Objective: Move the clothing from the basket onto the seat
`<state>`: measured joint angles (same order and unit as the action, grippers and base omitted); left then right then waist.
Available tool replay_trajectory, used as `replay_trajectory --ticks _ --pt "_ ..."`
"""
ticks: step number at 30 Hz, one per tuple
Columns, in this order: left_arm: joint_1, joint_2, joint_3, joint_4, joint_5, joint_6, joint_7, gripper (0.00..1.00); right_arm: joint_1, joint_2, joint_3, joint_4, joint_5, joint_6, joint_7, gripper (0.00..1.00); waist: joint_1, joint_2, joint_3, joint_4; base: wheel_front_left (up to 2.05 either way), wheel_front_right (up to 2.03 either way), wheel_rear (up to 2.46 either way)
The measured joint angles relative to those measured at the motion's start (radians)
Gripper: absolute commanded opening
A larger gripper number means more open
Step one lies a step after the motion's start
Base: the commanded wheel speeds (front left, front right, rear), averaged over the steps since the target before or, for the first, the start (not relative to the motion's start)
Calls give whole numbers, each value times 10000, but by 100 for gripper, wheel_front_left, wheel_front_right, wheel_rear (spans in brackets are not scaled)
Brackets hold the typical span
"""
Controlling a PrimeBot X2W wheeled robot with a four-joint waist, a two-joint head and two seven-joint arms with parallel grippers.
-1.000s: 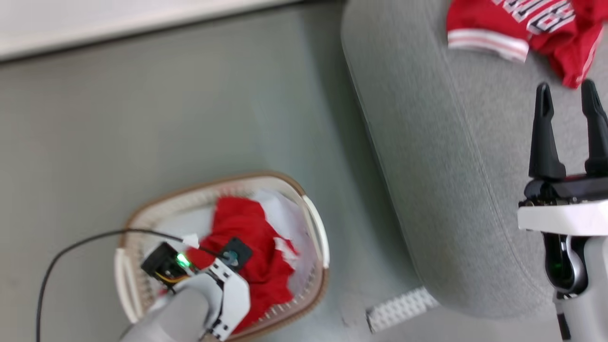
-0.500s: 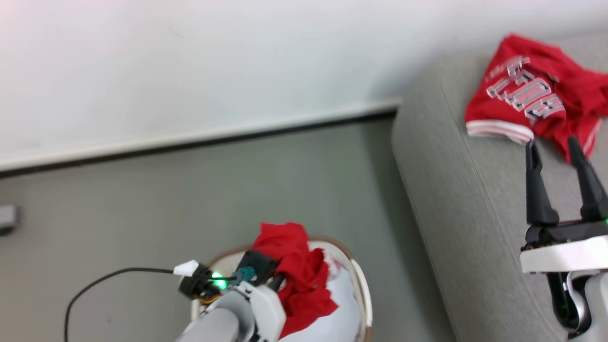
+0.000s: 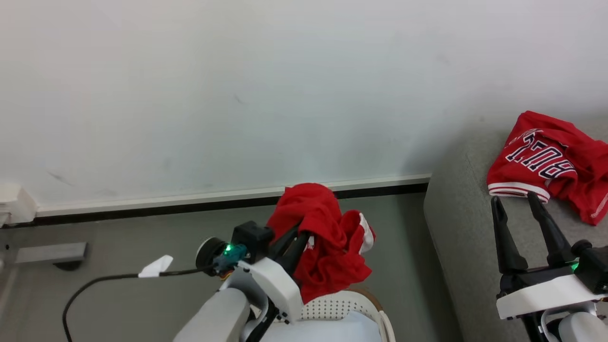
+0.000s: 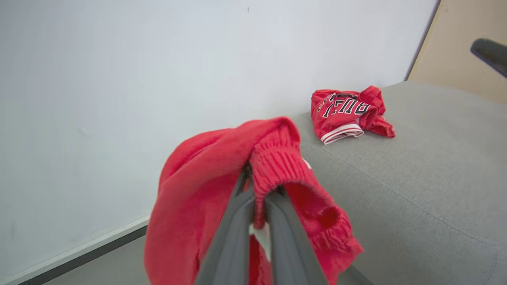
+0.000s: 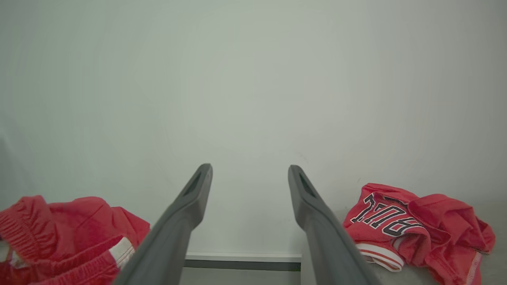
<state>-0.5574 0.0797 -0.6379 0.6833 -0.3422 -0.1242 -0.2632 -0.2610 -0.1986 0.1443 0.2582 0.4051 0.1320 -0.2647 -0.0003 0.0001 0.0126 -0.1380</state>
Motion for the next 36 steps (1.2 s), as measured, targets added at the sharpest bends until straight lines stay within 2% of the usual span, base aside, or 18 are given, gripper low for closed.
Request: replay_trajectory --ticks 9,20,26,31,36 --pt "145 426 537 -2079 -993 29 869 0 304 251 251 111 173 0 -2 100 1 0 -393 157 0 0 0" --pt "637 767 679 -3735 -1233 474 1565 0 383 245 487 94 203 0 0 100 2 0 -402 66 0 0 0" --pt "752 763 587 -4031 -1262 587 1659 0 302 31 1430 -378 476 0 0 100 3 0 -336 93 0 0 0" --pt "755 725 487 -4033 -1271 589 1664 0 76 -268 2690 -978 698 0 -2 100 3 0 -319 139 0 0 0" --pt "744 625 320 -3919 -1273 543 1674 0 -215 -359 4084 -980 920 0 -2 100 3 0 -287 292 0 0 0"
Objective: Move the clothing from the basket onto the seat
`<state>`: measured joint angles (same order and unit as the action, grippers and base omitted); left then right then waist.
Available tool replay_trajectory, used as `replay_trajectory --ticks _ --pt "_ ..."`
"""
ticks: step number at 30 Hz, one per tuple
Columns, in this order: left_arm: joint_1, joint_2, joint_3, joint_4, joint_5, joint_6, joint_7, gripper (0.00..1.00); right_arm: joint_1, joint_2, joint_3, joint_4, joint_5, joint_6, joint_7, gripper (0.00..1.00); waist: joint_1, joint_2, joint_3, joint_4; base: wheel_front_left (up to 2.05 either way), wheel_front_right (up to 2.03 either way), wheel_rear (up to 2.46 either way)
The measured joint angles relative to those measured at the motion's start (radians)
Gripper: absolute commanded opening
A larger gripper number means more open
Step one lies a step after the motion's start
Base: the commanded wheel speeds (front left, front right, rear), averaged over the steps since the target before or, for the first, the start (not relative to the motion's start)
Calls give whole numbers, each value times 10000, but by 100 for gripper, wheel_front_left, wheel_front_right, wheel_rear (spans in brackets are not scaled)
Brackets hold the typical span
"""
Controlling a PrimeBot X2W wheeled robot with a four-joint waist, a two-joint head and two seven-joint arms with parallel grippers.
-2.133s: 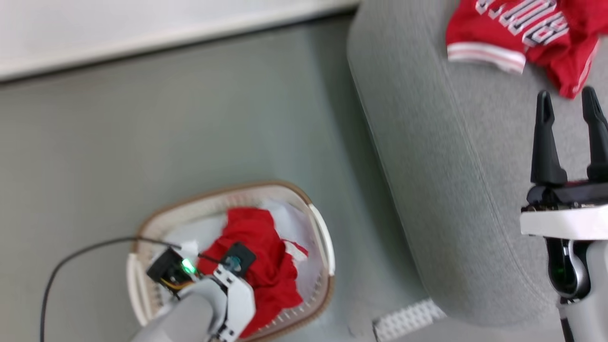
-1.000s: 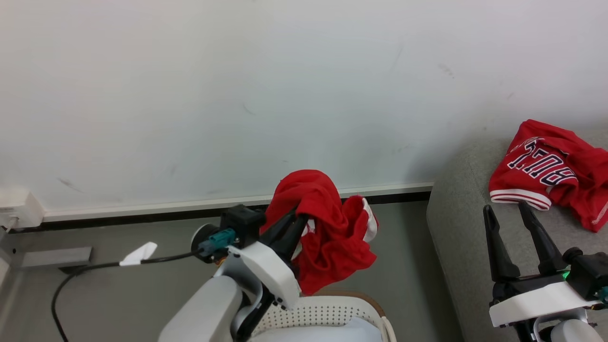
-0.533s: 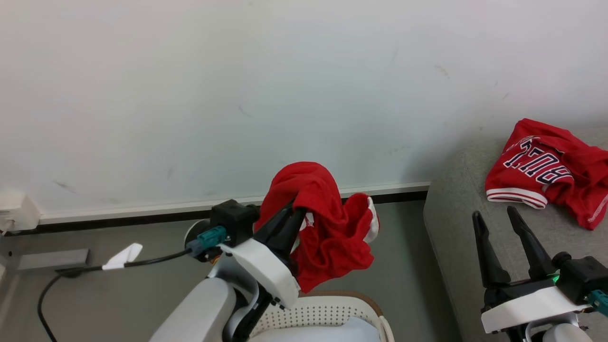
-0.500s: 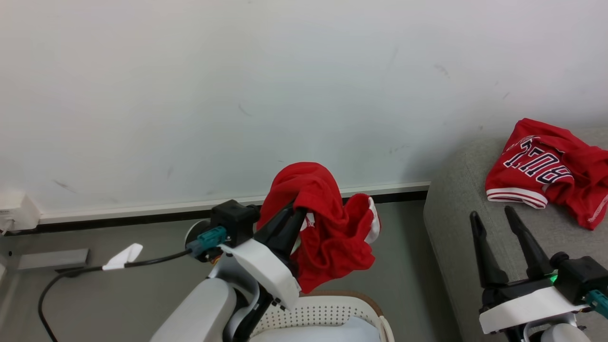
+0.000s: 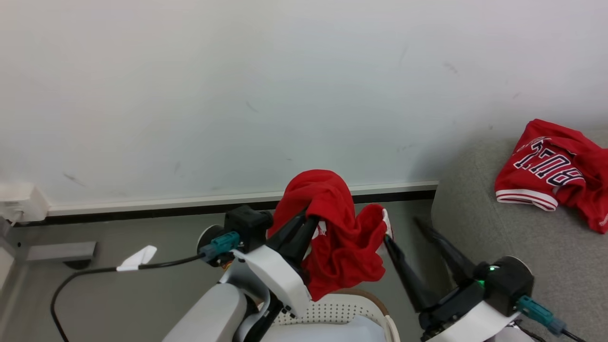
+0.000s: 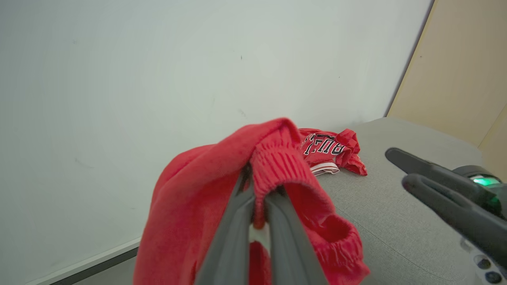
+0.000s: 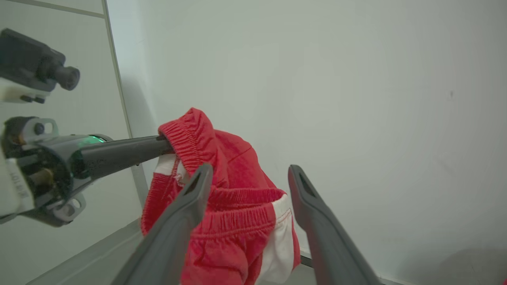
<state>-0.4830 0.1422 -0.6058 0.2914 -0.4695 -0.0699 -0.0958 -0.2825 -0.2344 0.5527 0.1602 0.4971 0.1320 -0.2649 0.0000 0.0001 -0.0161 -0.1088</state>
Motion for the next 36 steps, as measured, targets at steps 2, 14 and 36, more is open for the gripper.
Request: replay_trajectory --ticks 2,14,36 --pt "-14 -50 -75 56 -2 -13 -2 0 -292 -88 451 180 58 0 0 100 0 0 9 82 0 0 0" --pt "-153 -433 -794 234 -2 -211 -12 0 -2011 142 2564 2821 1091 0 2 100 0 0 28 829 0 0 0" --pt "-164 -667 -1523 345 -324 -284 59 0 -2970 493 3292 4734 2153 0 2 0 0 -1 -46 1500 0 0 0"
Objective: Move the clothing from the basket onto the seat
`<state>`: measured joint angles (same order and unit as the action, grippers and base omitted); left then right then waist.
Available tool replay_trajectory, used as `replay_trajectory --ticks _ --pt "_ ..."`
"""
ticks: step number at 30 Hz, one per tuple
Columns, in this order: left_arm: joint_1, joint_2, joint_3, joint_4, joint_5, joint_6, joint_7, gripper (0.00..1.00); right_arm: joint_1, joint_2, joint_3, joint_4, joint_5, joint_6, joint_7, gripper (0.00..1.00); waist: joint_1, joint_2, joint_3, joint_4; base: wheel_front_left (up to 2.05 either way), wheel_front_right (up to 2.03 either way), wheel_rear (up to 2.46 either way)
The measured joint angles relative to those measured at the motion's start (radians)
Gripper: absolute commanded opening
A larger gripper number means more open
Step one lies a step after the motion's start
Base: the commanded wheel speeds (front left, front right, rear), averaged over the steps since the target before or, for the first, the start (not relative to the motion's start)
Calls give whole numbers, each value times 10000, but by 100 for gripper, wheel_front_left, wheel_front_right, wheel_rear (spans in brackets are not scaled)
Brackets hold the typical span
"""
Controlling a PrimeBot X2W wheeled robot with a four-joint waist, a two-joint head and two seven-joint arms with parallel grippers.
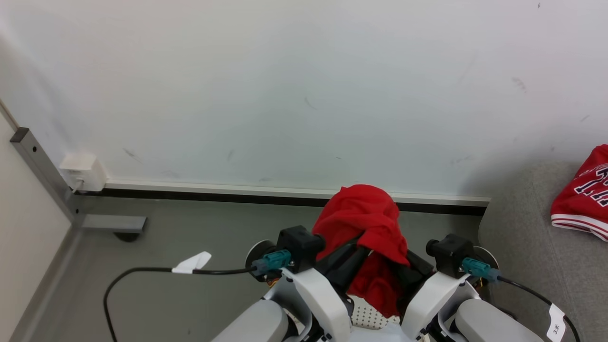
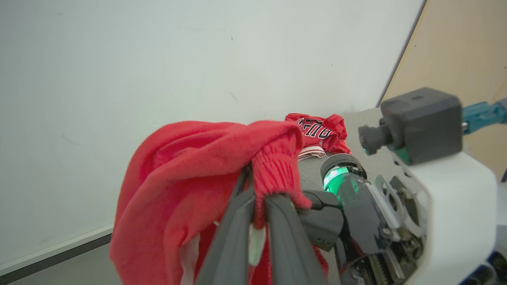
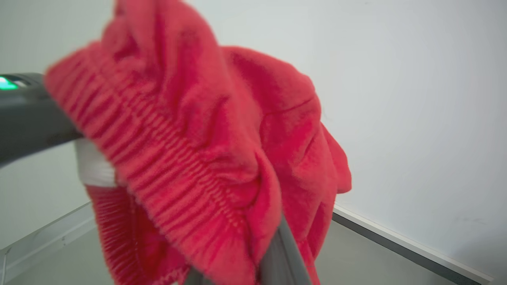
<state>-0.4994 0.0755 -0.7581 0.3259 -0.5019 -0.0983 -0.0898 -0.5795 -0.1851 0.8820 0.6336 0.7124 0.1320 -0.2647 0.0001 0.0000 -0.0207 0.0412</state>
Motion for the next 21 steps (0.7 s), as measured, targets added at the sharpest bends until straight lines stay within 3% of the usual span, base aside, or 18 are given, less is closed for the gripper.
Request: replay_trajectory --ticks 11,12,13,14,21 --pt "8 73 40 173 -107 157 -98 0 247 -63 -851 -445 8 0 0 0 0 0 28 -262 0 0 0" --pt "23 73 71 198 -128 173 -104 4 316 -84 -984 -518 21 0 2 0 0 0 32 -302 0 0 0" --pt "46 71 98 219 -173 201 -165 45 369 -115 -1114 -583 23 0 0 0 0 0 36 -343 0 0 0" --pt "63 73 79 240 -178 211 -169 100 409 -165 -1244 -660 23 0 2 0 0 0 40 -389 0 0 0" --pt "166 159 40 259 -188 274 -280 100 705 -617 -2243 -1106 -376 0 4 0 0 0 68 -811 0 0 0"
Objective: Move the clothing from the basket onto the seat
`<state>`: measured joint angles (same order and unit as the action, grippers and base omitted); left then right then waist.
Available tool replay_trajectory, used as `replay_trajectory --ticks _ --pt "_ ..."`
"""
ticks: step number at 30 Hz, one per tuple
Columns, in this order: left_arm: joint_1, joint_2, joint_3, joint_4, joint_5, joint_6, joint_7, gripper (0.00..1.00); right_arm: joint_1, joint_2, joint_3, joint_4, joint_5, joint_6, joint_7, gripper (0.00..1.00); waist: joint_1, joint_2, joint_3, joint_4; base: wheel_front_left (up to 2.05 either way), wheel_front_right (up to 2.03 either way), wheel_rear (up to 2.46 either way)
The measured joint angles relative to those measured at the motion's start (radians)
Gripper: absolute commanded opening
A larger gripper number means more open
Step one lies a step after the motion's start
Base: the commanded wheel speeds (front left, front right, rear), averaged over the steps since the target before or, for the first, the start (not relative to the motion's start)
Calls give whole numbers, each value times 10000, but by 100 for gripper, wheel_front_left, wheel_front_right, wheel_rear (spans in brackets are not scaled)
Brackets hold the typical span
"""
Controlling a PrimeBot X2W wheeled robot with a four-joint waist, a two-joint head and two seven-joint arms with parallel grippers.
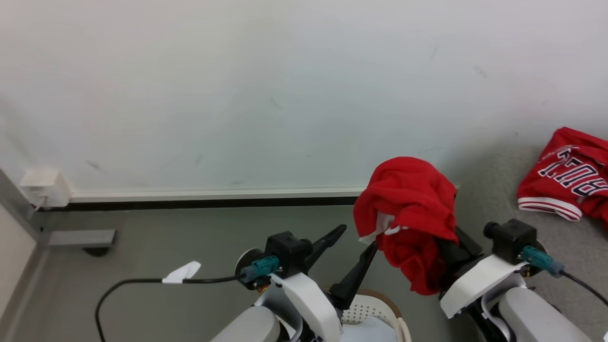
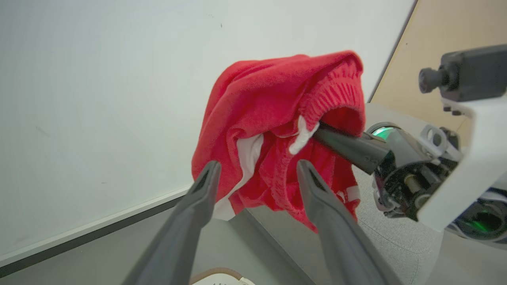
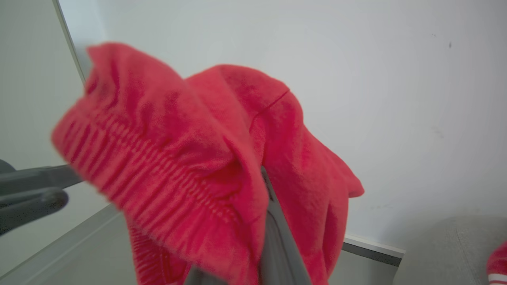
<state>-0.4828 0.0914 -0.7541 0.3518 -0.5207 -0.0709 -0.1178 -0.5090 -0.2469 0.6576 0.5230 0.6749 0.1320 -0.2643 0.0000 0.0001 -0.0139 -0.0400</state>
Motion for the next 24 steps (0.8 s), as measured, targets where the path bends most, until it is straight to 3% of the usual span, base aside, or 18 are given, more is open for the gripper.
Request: replay_trajectory --ticks 13,24 --pt "146 278 -27 -332 21 77 -516 100 504 -709 -1490 -562 -679 0 0 0 0 0 128 -1509 0 0 0" --pt "81 466 -242 -431 230 100 -688 100 999 -848 -2334 -1093 -1037 0 0 0 0 0 346 -3143 0 0 0"
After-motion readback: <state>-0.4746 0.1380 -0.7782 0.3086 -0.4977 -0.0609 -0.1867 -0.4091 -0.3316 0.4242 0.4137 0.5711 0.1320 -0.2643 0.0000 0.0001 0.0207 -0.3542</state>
